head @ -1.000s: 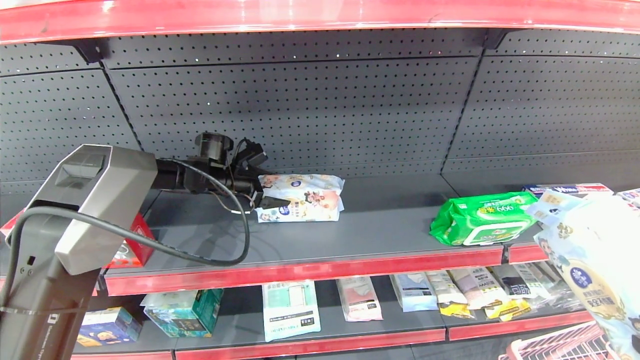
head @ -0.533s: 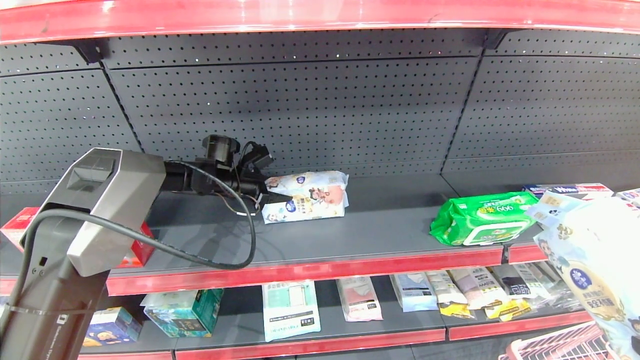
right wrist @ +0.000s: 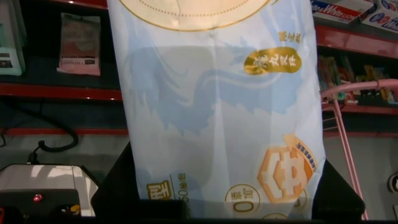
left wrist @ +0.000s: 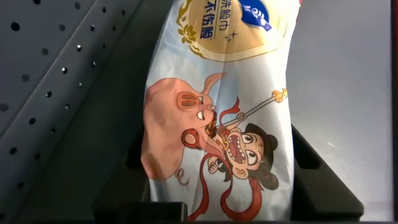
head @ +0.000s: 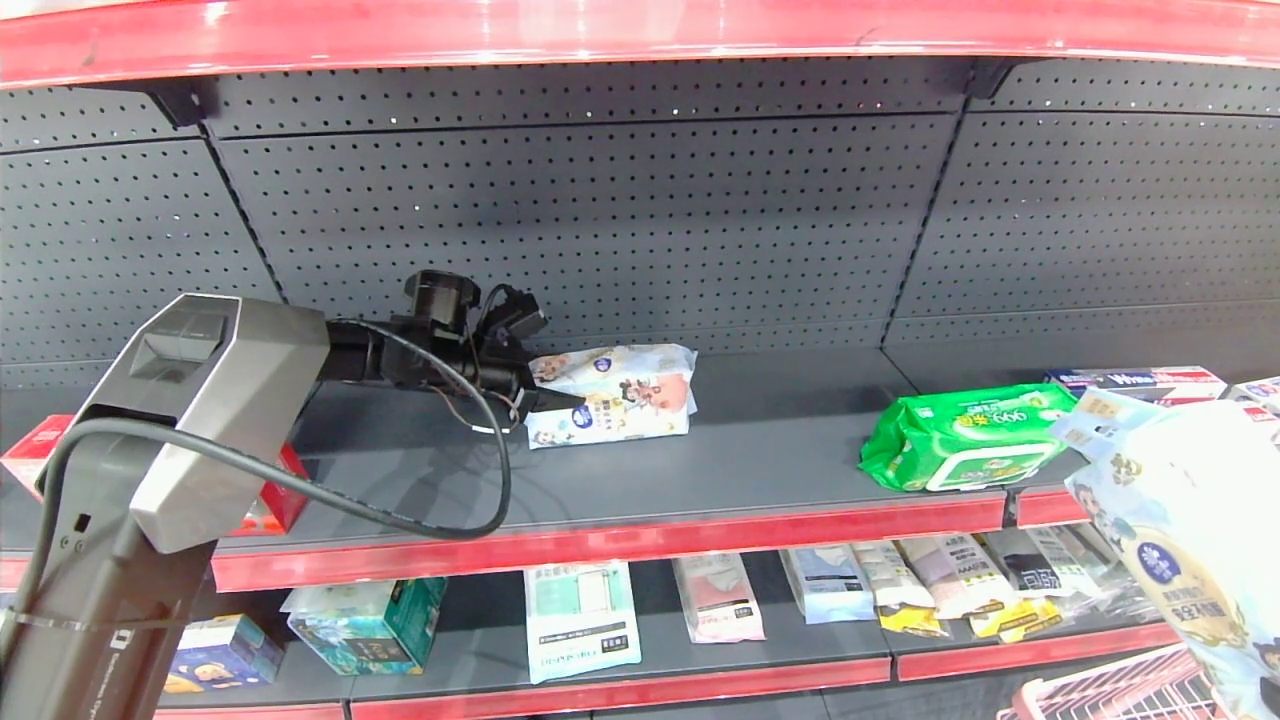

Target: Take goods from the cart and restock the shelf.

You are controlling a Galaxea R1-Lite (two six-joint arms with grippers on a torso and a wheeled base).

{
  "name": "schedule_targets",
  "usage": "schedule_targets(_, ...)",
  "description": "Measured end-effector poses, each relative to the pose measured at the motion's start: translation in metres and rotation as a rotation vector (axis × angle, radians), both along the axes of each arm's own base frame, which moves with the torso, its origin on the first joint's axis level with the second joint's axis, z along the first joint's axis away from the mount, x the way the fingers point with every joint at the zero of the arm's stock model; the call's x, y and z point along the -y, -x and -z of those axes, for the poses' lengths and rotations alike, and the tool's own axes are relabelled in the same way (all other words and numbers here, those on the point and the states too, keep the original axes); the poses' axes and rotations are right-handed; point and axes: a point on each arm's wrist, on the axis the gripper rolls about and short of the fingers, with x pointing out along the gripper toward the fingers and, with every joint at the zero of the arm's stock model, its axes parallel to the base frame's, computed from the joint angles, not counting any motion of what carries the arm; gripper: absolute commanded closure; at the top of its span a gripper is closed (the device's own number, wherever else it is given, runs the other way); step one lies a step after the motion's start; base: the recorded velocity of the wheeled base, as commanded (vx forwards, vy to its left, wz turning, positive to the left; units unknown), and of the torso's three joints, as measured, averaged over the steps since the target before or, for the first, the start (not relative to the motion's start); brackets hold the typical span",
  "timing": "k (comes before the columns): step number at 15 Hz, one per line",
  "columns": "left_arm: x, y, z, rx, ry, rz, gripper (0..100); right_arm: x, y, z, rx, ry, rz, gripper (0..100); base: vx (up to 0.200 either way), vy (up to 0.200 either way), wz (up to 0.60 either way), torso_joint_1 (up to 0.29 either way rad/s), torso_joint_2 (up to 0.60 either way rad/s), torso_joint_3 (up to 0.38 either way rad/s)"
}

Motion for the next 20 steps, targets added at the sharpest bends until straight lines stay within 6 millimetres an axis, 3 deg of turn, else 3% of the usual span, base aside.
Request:
schedule_targets(6,-0.029,0.022,-0.010,-0.059,0.016,-0.007,100,0.000,0.001,0.002,-0.003,0.000,0.001,100,0.000,0.000,0.00,0.000,0.00,0.000)
schedule_targets(20,-0.046,0.086,-0.008,-0.066,0.056,0.030,100,0.000,0.003,0.004,0.003,0.000,0.001,100,0.000,0.000,0.00,0.000,0.00,0.000)
